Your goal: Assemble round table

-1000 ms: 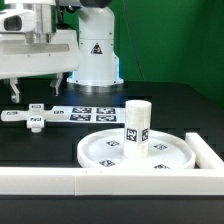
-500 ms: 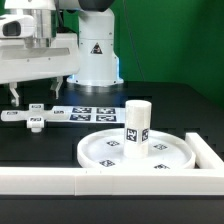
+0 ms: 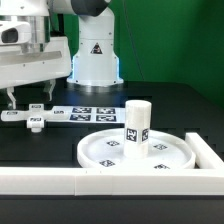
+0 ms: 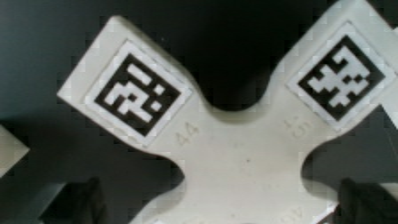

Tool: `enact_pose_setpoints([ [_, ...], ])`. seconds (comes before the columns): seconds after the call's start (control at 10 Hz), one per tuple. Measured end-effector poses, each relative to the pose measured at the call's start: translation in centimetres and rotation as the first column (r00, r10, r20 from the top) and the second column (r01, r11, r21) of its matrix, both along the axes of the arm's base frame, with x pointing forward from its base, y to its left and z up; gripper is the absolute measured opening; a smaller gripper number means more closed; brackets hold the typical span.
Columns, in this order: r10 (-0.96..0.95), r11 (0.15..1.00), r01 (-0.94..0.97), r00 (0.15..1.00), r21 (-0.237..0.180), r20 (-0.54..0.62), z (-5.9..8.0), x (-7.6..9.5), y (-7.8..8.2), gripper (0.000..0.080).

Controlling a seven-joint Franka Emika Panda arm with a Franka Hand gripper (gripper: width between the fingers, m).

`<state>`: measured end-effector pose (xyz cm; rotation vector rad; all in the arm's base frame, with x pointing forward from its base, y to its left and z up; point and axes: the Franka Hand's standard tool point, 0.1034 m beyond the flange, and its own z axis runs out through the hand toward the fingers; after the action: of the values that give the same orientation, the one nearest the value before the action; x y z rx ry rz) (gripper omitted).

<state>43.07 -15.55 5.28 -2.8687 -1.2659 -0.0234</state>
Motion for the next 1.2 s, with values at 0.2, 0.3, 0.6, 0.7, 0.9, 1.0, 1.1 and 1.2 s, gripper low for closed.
enact_pose_setpoints([
  [0.2, -0.004, 1.0, 0.004, 1.0, -0.001, 0.004, 0.0, 0.3, 0.6, 0.0649],
  [0.3, -0.002, 1.0, 0.002, 1.0, 0.002, 0.0, -0.2, 0.2, 0.9, 0.0649],
  [0.6, 0.002, 1.0, -0.001, 1.0, 0.006, -0.009, -0.6, 0.0, 1.1, 0.0649],
  [0.7, 0.001, 1.0, -0.001, 1.0, 0.006, -0.014, -0.9, -0.1, 1.1, 0.0649],
  [0.9, 0.001, 1.0, -0.001, 1.0, 0.008, -0.019, -1.1, -0.3, 1.2, 0.0649],
  [1.0, 0.002, 1.0, -0.002, 1.0, 0.008, -0.022, -1.2, -0.4, 1.2, 0.0649],
  [1.1, 0.004, 1.0, -0.004, 1.0, 0.009, -0.027, -1.5, -0.5, 1.1, 0.0649],
  [1.2, 0.004, 1.0, -0.004, 1.0, 0.009, -0.03, -1.6, -0.7, 1.0, 0.0649],
])
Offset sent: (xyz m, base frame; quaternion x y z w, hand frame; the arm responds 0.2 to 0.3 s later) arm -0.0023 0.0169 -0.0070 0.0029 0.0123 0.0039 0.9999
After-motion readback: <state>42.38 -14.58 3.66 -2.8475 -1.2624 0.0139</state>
